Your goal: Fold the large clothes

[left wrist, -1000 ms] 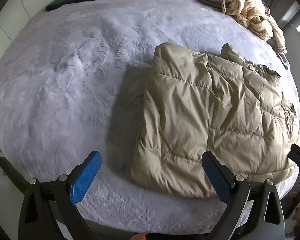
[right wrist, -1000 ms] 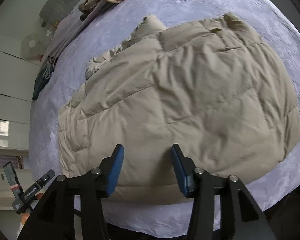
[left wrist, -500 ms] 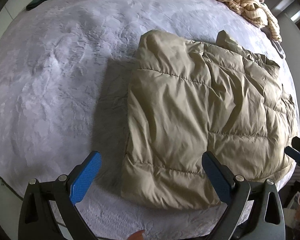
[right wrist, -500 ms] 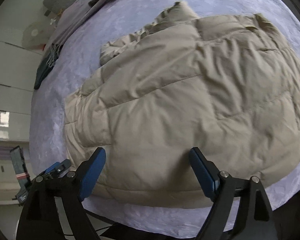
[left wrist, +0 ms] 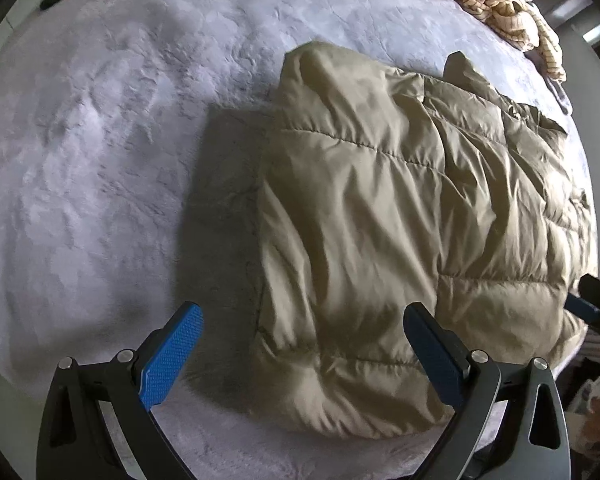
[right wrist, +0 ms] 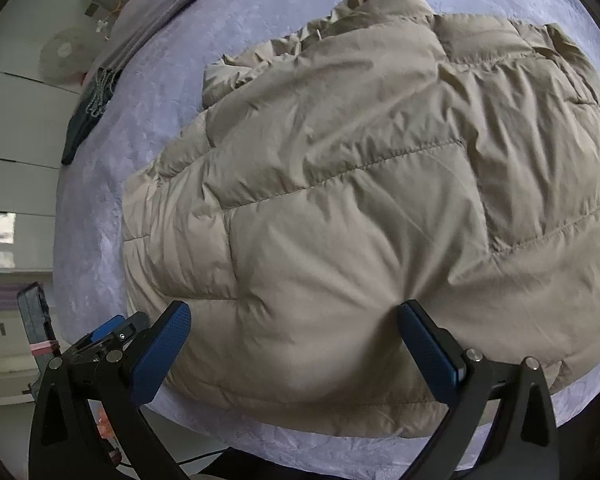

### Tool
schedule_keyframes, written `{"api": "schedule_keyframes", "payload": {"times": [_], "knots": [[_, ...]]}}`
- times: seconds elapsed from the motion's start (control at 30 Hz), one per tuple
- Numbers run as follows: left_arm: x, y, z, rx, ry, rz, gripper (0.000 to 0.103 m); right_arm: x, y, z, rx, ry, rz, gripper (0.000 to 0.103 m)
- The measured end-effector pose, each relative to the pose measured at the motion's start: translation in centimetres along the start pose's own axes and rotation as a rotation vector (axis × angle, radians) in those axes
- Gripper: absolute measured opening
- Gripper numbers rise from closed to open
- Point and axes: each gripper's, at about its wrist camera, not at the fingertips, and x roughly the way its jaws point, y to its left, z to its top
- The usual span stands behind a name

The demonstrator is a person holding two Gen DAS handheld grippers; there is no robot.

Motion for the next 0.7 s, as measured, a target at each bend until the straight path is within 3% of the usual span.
{"api": "schedule_keyframes", "payload": {"times": [0.3, 0.5, 0.7], "knots": [[-0.1, 2.1, 2.4, 0.036, -0.043, -0.172, 0.101, 1.0, 0.2, 0.3, 0.002, 0.019, -0.022, 0.103], [3.3, 5.7, 4.4, -0.037, 0.075, -0.347, 0.101, 1.7, 0.5, 0.5, -0.002, 0.031, -0.039, 0.103], [6.1, 4.5, 4.7, -0.036, 0.157, -0.561, 0.101, 2.4, 0.8, 0.7, -0.012, 0.040, -0.059, 0.103]]}}
